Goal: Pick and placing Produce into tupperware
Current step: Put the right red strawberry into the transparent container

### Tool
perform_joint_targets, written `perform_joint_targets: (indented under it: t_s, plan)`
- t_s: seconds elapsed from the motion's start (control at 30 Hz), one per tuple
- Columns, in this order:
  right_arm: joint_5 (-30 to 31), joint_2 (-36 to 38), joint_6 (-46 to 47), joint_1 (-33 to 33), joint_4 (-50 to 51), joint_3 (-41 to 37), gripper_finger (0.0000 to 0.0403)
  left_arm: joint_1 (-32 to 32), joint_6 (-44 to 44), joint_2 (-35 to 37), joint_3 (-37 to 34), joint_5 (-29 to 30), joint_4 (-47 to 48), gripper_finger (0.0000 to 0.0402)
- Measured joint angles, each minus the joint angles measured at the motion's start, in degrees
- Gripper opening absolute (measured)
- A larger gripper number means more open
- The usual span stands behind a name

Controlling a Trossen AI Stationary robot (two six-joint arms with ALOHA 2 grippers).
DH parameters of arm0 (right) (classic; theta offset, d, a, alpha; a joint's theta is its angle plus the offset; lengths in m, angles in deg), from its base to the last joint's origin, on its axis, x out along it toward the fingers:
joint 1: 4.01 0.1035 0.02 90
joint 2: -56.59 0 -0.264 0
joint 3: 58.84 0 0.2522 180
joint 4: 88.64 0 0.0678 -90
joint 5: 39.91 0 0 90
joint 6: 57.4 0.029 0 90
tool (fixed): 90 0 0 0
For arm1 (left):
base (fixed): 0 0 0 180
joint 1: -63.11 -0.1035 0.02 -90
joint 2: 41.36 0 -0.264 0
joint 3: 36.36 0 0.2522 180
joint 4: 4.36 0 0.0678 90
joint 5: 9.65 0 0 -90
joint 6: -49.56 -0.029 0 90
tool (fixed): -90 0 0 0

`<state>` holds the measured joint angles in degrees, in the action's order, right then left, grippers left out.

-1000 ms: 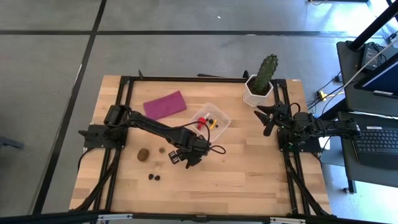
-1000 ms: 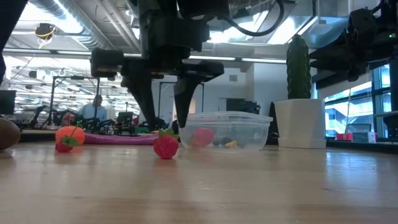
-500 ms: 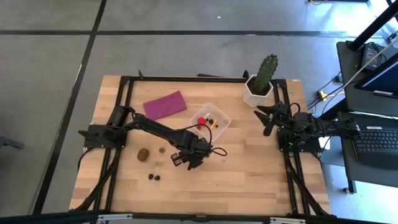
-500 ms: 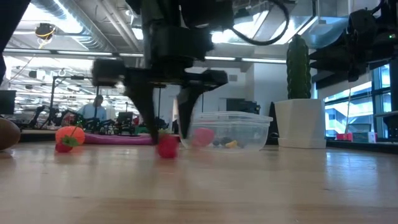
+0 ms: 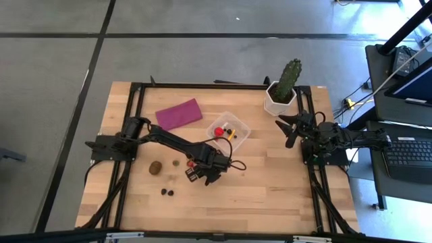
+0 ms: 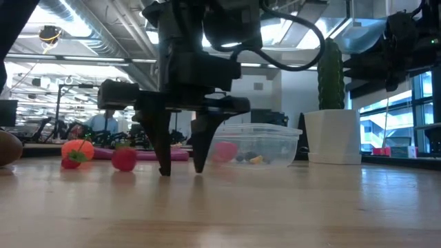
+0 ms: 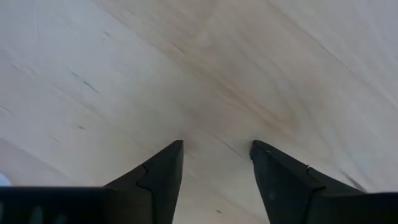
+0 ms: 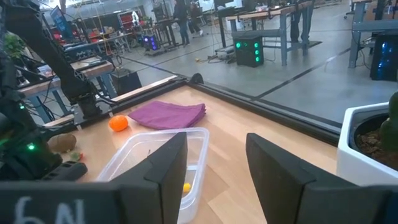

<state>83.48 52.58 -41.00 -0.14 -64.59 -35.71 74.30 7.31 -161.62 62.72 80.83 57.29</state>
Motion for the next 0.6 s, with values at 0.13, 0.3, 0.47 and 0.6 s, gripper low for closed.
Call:
perform_joint_targets:
  t_s: [0.13, 0.3, 0.47, 0.6]
  plan:
    - [-0.01, 0.00, -0.14, -0.01, 0.22, 0.00, 0.0168, -0.33, 3.35, 0.12, -0.05, -0.08, 0.12, 0.0179]
    - [-0.01, 0.00, -0.17, -0.01, 0.40, 0.00, 0.0168, -1.61, 13.18, 1.17, -0.19, 0.63, 1.29, 0.0179]
    - [-0.01, 0.00, -0.31, 0.00, 0.47, 0.00, 0.0168, -3.20, 20.10, 2.97, -0.20, 0.23, 4.17, 0.0179]
    - [0.01, 0.00, -0.43, 0.00, 0.72, 0.00, 0.0168, -4.59, 20.18, 3.20, -0.20, -4.88, 8.40, 0.0179]
